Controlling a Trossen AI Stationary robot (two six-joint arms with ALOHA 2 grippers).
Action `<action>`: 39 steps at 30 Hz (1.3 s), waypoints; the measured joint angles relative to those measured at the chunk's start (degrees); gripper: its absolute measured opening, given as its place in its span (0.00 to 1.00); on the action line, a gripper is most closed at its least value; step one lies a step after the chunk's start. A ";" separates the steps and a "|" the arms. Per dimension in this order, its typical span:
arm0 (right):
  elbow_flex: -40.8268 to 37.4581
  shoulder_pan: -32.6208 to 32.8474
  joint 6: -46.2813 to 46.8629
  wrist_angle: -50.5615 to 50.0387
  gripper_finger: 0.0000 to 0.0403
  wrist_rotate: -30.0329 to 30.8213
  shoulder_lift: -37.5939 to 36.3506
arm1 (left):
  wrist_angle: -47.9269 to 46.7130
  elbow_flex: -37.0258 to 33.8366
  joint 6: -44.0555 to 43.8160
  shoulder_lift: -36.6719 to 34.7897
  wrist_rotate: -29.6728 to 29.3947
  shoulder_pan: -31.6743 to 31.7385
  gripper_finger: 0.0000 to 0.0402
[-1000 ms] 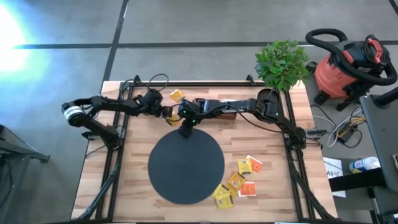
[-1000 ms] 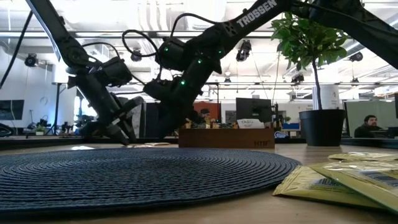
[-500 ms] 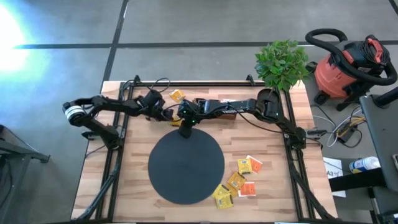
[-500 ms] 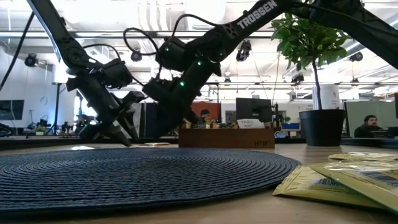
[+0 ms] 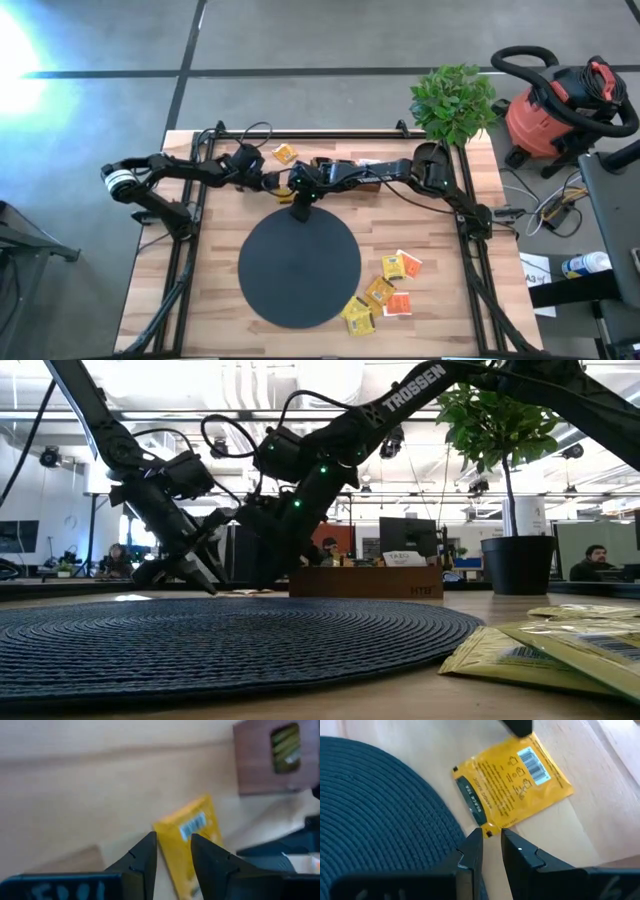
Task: Pick & Place Tea
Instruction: Put the orange tea bag into the middle section of the wooden organizer
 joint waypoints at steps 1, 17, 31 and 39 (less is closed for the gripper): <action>-0.20 -0.02 -0.14 -0.03 0.17 0.02 0.00 | 0.06 0.00 0.15 0.00 -1.22 -0.11 0.29; -0.93 -0.12 -2.72 0.39 0.17 0.13 0.00 | 8.71 0.31 -2.62 5.01 2.34 -3.51 0.29; -0.93 -0.12 -3.55 -0.02 0.17 0.26 -0.46 | 16.22 0.55 -4.83 4.92 5.73 -3.63 0.29; -0.33 0.71 -6.94 -4.19 0.17 2.76 -6.06 | 15.23 0.55 4.47 4.99 0.69 -3.72 0.29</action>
